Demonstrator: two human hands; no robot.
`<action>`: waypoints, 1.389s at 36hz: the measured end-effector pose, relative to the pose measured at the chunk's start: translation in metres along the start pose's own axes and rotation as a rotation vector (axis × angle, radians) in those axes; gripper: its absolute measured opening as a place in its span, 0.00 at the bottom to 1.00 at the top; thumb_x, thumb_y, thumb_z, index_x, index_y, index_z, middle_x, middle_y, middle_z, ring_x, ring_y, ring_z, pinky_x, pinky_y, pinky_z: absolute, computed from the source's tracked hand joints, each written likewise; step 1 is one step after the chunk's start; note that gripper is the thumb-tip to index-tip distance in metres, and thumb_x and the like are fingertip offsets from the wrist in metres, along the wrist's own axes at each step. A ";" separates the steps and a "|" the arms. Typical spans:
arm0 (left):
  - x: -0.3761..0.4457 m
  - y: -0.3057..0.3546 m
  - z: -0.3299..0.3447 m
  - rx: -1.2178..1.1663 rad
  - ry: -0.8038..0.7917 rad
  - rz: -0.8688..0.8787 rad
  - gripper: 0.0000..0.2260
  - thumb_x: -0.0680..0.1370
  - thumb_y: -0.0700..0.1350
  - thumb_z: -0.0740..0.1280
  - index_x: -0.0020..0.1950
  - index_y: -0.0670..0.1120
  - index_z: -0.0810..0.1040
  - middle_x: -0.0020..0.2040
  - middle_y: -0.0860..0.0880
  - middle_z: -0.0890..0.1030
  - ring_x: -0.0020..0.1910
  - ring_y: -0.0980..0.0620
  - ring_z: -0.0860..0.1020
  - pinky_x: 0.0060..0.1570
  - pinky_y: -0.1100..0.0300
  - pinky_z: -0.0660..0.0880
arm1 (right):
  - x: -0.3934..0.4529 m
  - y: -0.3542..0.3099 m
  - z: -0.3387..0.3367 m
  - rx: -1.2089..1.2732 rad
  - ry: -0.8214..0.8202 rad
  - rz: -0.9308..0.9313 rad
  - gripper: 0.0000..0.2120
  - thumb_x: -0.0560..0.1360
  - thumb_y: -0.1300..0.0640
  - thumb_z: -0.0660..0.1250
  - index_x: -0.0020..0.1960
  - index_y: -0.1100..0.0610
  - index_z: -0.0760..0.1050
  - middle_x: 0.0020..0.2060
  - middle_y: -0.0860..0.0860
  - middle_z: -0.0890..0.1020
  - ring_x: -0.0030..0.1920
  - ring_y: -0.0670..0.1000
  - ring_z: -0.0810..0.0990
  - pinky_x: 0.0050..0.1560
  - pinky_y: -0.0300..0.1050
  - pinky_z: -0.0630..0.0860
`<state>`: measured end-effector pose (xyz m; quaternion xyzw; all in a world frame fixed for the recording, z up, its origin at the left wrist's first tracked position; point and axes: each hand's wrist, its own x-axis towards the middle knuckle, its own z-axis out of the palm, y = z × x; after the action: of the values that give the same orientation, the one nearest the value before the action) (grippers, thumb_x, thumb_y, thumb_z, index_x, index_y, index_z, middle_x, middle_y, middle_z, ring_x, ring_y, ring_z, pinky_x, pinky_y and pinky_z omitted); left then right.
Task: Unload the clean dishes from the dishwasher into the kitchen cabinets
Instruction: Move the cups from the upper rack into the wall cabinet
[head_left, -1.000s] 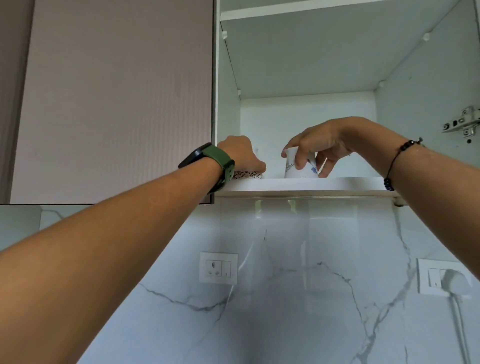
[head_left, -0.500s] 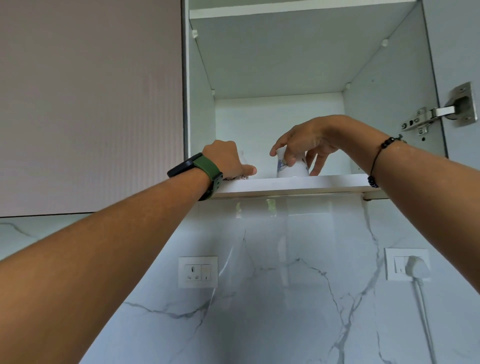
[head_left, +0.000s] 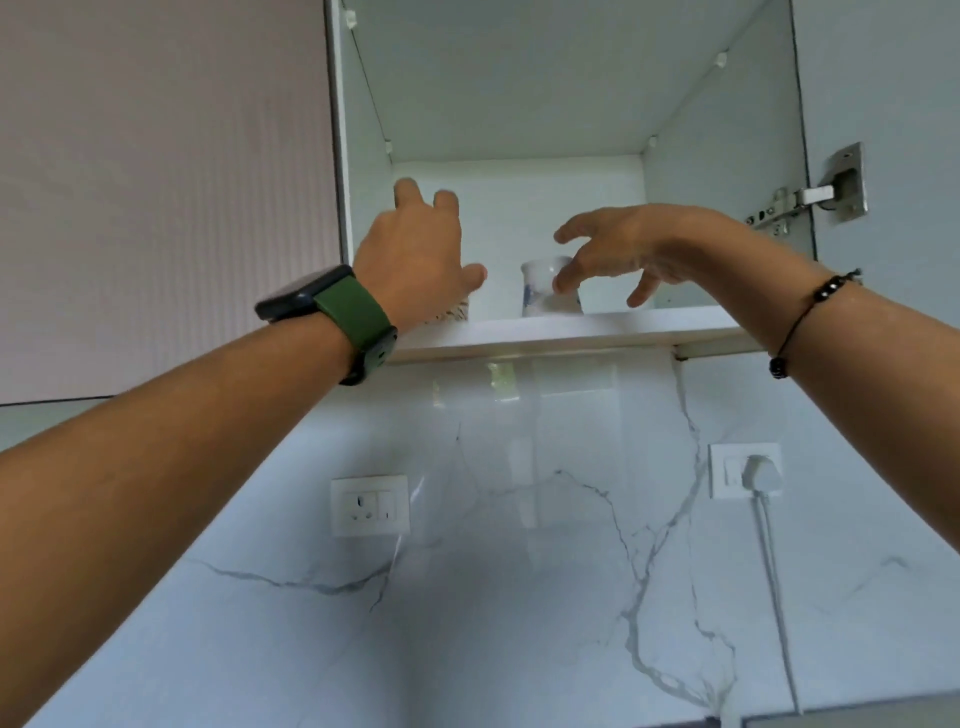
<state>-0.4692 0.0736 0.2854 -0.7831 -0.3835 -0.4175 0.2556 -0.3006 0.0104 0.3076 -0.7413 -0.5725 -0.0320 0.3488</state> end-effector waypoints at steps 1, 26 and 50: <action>-0.005 0.004 -0.002 -0.011 0.001 0.020 0.26 0.76 0.53 0.65 0.68 0.40 0.64 0.65 0.37 0.63 0.54 0.37 0.74 0.43 0.54 0.69 | -0.008 0.004 0.000 -0.010 0.016 0.009 0.34 0.73 0.58 0.69 0.74 0.50 0.57 0.71 0.53 0.64 0.69 0.58 0.64 0.60 0.59 0.73; -0.289 0.253 -0.016 -0.444 -0.626 0.245 0.28 0.73 0.56 0.67 0.69 0.46 0.66 0.66 0.41 0.66 0.61 0.37 0.71 0.57 0.49 0.68 | -0.386 0.245 -0.011 -0.337 -0.244 0.472 0.19 0.73 0.54 0.67 0.62 0.59 0.73 0.59 0.55 0.76 0.54 0.57 0.77 0.54 0.54 0.79; -0.542 0.586 -0.002 -0.670 -1.231 0.258 0.17 0.75 0.50 0.67 0.60 0.45 0.72 0.54 0.45 0.70 0.49 0.48 0.71 0.46 0.59 0.66 | -0.692 0.531 -0.086 -0.195 -0.505 0.797 0.17 0.74 0.57 0.67 0.61 0.61 0.75 0.58 0.56 0.79 0.56 0.53 0.78 0.55 0.43 0.73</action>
<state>-0.1863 -0.4744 -0.2210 -0.9523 -0.2135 0.0389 -0.2144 -0.0442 -0.6631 -0.1916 -0.9168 -0.3050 0.2318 0.1127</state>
